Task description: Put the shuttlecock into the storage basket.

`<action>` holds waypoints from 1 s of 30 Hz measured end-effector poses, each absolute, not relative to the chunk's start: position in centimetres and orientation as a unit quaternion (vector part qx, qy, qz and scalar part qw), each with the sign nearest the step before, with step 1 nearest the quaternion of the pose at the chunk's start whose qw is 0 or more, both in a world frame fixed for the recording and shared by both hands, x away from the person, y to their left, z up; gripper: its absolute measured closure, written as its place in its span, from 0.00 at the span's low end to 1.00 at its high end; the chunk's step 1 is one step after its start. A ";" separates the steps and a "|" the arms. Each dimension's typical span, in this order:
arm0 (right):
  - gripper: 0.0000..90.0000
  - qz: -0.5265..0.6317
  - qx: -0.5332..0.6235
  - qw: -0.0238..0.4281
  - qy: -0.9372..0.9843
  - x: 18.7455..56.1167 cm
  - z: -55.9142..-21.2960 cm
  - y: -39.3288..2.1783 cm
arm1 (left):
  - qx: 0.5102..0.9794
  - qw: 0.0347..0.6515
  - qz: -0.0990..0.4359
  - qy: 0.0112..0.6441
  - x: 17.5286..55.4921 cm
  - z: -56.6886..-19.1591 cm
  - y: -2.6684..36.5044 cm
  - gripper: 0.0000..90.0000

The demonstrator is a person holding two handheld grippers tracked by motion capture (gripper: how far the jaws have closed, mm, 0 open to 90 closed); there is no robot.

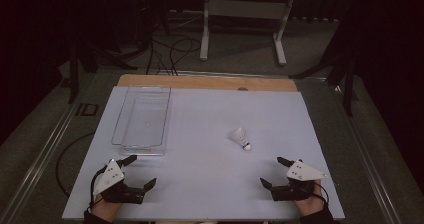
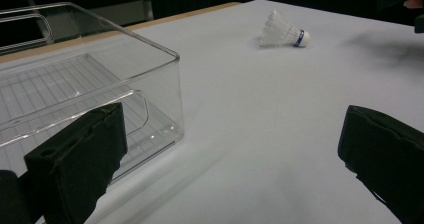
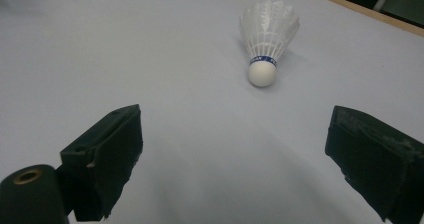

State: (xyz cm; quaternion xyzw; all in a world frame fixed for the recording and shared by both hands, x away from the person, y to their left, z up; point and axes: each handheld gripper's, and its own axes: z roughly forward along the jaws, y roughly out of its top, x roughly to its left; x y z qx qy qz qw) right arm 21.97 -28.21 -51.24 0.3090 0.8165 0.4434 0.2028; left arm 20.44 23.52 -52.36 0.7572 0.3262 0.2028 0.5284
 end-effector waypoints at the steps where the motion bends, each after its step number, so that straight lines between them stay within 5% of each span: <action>1: 0.09 0.443 0.309 0.203 0.817 22.0 -51.2 -28.2 | 0.757 0.529 0.202 0.326 20.4 -52.3 23.5 0.00; 30: 0.09 0.447 0.327 0.203 0.808 21.8 -50.0 -28.3 | 0.750 0.538 0.194 0.332 20.3 -52.3 23.8 0.00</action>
